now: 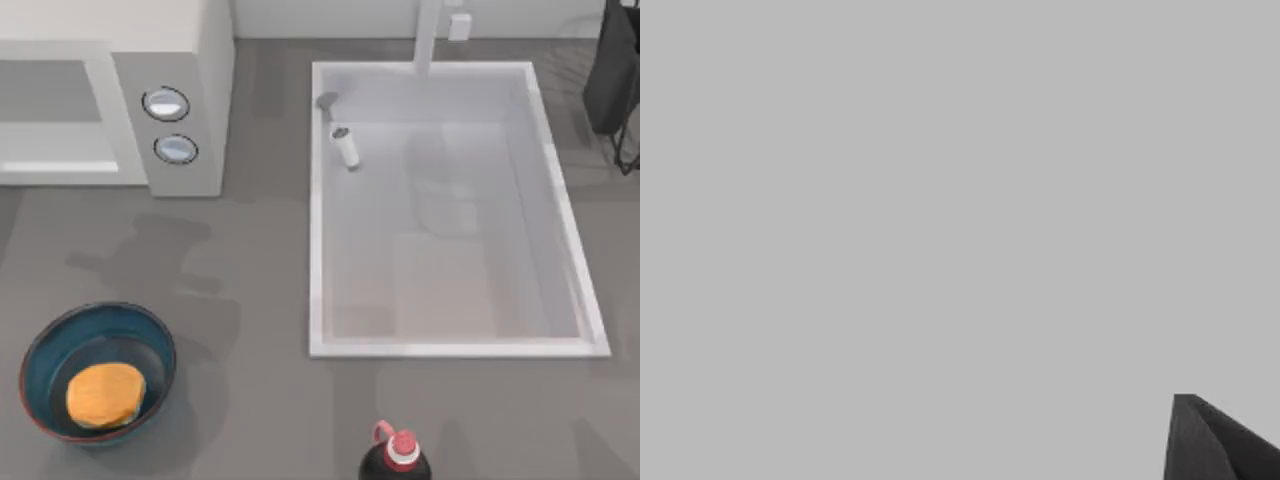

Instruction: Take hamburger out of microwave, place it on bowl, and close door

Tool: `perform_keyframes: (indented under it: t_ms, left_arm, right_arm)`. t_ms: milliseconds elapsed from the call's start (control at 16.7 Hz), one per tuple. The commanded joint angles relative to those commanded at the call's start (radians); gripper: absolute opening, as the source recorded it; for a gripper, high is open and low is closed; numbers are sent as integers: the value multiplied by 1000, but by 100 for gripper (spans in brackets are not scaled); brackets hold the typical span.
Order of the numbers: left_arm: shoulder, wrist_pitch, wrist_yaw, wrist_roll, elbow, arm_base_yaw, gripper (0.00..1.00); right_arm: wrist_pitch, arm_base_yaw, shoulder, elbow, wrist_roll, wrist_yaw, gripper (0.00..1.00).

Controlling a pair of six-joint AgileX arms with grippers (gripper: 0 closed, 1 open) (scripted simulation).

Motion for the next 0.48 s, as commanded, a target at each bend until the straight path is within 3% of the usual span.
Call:
perform_keyframes:
  t_ms: [480]
  left_arm:
    - [564,-30,46,674,1272,636,0]
  right_arm:
    - [0,0,0,0,0,0,100]
